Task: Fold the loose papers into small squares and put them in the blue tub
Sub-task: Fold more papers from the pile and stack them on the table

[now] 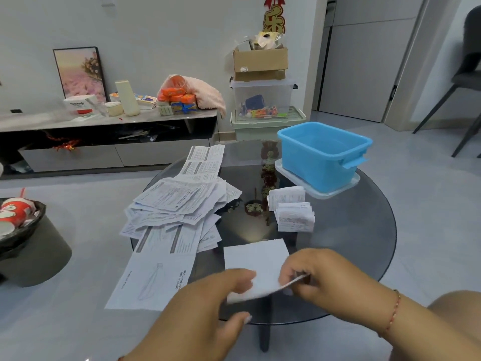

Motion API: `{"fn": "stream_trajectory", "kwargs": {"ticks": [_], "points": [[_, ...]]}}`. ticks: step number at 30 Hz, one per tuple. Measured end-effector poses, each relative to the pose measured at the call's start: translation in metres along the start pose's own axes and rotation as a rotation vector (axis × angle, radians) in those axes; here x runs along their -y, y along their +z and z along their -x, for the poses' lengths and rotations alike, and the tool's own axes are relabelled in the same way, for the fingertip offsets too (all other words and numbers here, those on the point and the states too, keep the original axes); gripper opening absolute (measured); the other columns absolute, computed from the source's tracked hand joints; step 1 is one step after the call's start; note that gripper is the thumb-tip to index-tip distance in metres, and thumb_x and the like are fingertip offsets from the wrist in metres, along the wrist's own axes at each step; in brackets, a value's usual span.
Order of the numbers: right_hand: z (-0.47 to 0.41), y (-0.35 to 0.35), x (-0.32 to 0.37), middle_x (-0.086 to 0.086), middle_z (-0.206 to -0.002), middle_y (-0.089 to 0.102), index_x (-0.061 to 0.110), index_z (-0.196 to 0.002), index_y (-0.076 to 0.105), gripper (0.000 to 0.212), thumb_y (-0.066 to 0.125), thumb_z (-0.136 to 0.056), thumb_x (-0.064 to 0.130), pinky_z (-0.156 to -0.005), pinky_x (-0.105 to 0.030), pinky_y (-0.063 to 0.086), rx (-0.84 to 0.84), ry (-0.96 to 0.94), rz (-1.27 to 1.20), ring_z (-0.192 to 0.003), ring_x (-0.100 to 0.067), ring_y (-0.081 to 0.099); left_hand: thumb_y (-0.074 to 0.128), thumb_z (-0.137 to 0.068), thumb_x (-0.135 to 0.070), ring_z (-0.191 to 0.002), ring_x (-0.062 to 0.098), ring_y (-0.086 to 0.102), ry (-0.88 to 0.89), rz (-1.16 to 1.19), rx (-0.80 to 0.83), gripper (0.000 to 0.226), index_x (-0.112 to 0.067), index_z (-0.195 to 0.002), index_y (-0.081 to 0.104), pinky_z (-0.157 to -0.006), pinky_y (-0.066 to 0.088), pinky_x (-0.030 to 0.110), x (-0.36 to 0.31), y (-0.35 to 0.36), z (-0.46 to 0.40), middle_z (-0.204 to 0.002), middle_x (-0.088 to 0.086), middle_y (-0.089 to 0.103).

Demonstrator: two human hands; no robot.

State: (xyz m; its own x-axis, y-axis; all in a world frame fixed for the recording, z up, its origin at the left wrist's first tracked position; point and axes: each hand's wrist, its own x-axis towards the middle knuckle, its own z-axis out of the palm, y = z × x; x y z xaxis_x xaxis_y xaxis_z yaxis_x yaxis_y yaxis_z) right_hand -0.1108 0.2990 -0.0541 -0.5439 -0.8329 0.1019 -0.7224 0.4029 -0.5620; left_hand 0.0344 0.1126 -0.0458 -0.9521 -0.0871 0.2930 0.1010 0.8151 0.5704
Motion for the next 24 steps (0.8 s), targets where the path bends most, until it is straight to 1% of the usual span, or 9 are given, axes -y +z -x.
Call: {"fn": "stream_trajectory", "kwargs": {"ticks": [2, 4, 7, 9, 11, 15, 19, 22, 24], "points": [[0.004, -0.001, 0.0, 0.017, -0.08, 0.067, 0.032, -0.078, 0.066, 0.013, 0.07, -0.082, 0.019, -0.067, -0.012, 0.045, -0.014, 0.074, -0.171, -0.073, 0.005, 0.058, 0.072, -0.077, -0.041, -0.098, -0.02, 0.047, -0.12, 0.036, -0.013, 0.047, -0.064, -0.102, 0.039, -0.079, 0.033, -0.002, 0.005, 0.005, 0.004, -0.103, -0.051, 0.048], [0.005, 0.0, 0.003, 0.032, -0.091, 0.067, 0.041, -0.087, 0.066, 0.022, 0.071, -0.082, 0.02, -0.075, -0.008, 0.047, -0.01, 0.123, -0.258, -0.084, 0.01, 0.062, 0.073, -0.075, -0.042, -0.1, -0.014, 0.05, -0.209, 0.083, -0.036, 0.046, -0.059, -0.104, 0.04, -0.078, 0.035, 0.001, 0.009, 0.013, 0.003, -0.101, -0.037, 0.056], [0.005, 0.002, 0.005, 0.041, -0.068, 0.059, 0.039, -0.085, 0.061, 0.024, 0.069, -0.084, 0.016, -0.06, -0.003, 0.042, -0.048, 0.18, -0.248, -0.066, 0.016, 0.057, 0.072, -0.077, -0.037, -0.091, -0.009, 0.053, -0.281, 0.088, -0.095, 0.04, -0.052, -0.099, 0.042, -0.073, 0.036, 0.001, 0.011, 0.028, 0.001, -0.084, -0.025, 0.06], [0.002, 0.004, 0.007, 0.035, -0.065, 0.061, 0.032, -0.094, 0.06, 0.021, 0.069, -0.084, 0.018, -0.058, -0.006, 0.045, -0.085, 0.25, -0.242, -0.061, 0.014, 0.057, 0.072, -0.079, -0.032, -0.083, -0.009, 0.052, -0.287, 0.076, -0.163, 0.039, -0.048, -0.093, 0.04, -0.068, 0.037, 0.004, 0.011, 0.036, -0.002, -0.079, -0.023, 0.059], [0.0, 0.007, 0.005, 0.019, -0.074, 0.067, 0.031, -0.108, 0.052, 0.036, 0.073, -0.08, 0.024, -0.06, -0.012, 0.048, -0.128, 0.34, -0.218, -0.064, 0.007, 0.06, 0.071, -0.08, -0.034, -0.08, -0.008, 0.052, -0.332, 0.087, -0.208, 0.041, -0.047, -0.1, 0.038, -0.063, 0.039, 0.008, 0.01, 0.04, -0.006, -0.082, -0.028, 0.057], [-0.003, 0.011, 0.004, 0.008, -0.071, 0.059, 0.035, -0.129, 0.031, 0.068, 0.074, -0.076, 0.035, -0.055, -0.015, 0.039, -0.174, 0.414, -0.027, -0.062, -0.003, 0.055, 0.071, -0.079, -0.035, -0.071, 0.005, 0.056, -0.404, 0.07, -0.236, 0.055, -0.043, -0.118, 0.033, -0.063, 0.038, 0.01, 0.007, 0.042, -0.011, -0.068, -0.01, 0.058], [-0.004, 0.013, 0.008, 0.01, -0.071, 0.055, 0.038, -0.12, 0.04, 0.049, 0.069, -0.081, 0.039, -0.053, -0.014, 0.036, -0.135, 0.381, 0.076, -0.062, -0.002, 0.05, 0.066, -0.082, -0.034, -0.085, 0.005, 0.045, -0.296, -0.157, -0.24, 0.046, -0.04, -0.121, 0.043, -0.073, 0.037, 0.014, 0.013, 0.046, -0.01, -0.085, -0.019, 0.049], [-0.005, 0.011, 0.009, 0.012, -0.069, 0.052, 0.035, -0.115, 0.054, 0.034, 0.065, -0.084, 0.041, -0.052, -0.013, 0.034, -0.108, 0.372, 0.101, -0.06, -0.001, 0.045, 0.057, -0.075, -0.032, -0.09, 0.01, 0.043, 0.019, -0.289, -0.32, 0.028, -0.028, -0.102, 0.063, -0.075, 0.039, 0.022, 0.02, 0.055, -0.007, -0.097, -0.01, 0.054], [-0.005, 0.011, 0.009, 0.013, -0.066, 0.049, 0.033, -0.119, 0.057, 0.035, 0.064, -0.085, 0.04, -0.054, -0.009, 0.034, -0.097, 0.372, 0.098, -0.059, 0.003, 0.043, 0.054, -0.071, -0.038, -0.091, 0.013, 0.048, 0.179, -0.286, -0.331, 0.032, -0.022, -0.093, 0.07, -0.076, 0.037, 0.027, 0.017, 0.063, -0.003, -0.097, -0.006, 0.062]]}}
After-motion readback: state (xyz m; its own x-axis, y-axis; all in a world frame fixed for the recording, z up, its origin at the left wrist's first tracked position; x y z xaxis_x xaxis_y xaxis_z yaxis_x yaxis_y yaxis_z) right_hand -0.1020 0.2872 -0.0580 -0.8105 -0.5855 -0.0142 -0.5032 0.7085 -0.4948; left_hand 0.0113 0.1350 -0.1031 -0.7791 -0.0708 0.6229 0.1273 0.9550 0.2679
